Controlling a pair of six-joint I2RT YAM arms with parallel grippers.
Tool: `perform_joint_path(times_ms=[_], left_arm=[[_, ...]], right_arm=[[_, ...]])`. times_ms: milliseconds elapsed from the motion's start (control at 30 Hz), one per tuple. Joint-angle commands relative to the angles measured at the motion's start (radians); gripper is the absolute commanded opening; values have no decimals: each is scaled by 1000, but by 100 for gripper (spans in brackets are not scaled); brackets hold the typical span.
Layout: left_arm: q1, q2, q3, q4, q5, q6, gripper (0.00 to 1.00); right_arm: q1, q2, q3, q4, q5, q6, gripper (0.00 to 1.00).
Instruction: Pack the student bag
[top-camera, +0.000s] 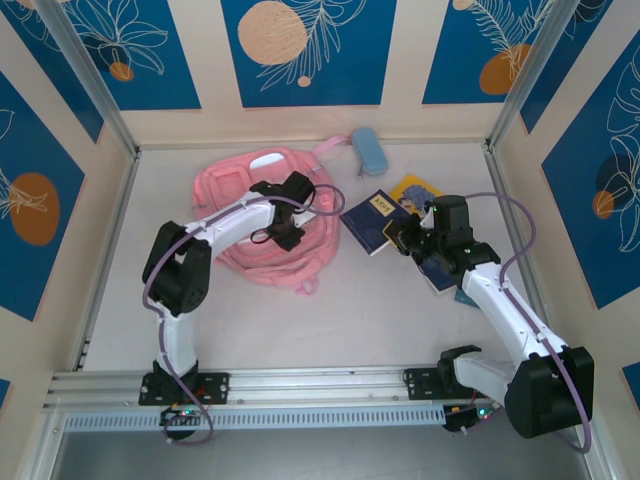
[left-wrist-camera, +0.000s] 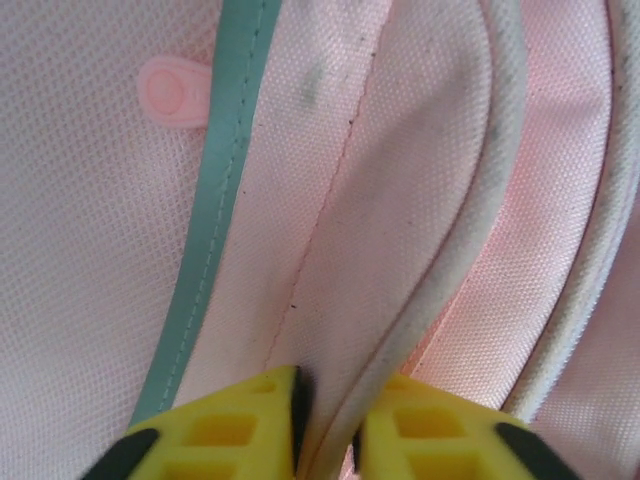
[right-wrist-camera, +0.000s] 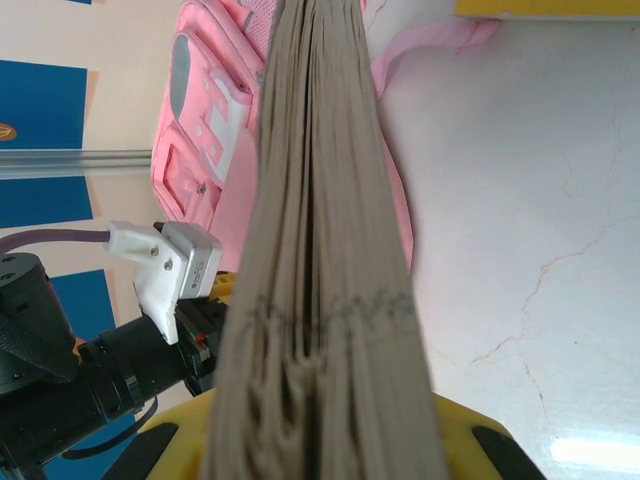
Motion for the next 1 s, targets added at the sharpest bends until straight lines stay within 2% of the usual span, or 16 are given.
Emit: perform_joint_path(times_ms=[0,133,267,400,600,767,867,967], left_arm=[[-1,-80,22,11,-40,0,12],[0,-179,3,62,-84,-37,7],[0,-291,-14,137,-152,-84,6],[1,-370,-20,209,-167,-117,2],[0,-402,15,254,-51,-158,0],[-1,-410,22,268,-16,-193,0],[0,-415,21,276,-4,-211,0],[-1,-411,22,283,-14,-227,0]], right_arm=[[-5,-33,-8,-7,-13,-18,0],[-6,-59,-6,-45,3,-34,0],[-9,-97,-6,-88,26,-67,0],[-9,-117,-14,-70,-30,-90,0],[52,-80,-55,93,-182,-45,0],[160,23,-46,231,-187,32,0],[217,120,-14,324,-130,105,0],[251,241,13,495,-105,220,0]])
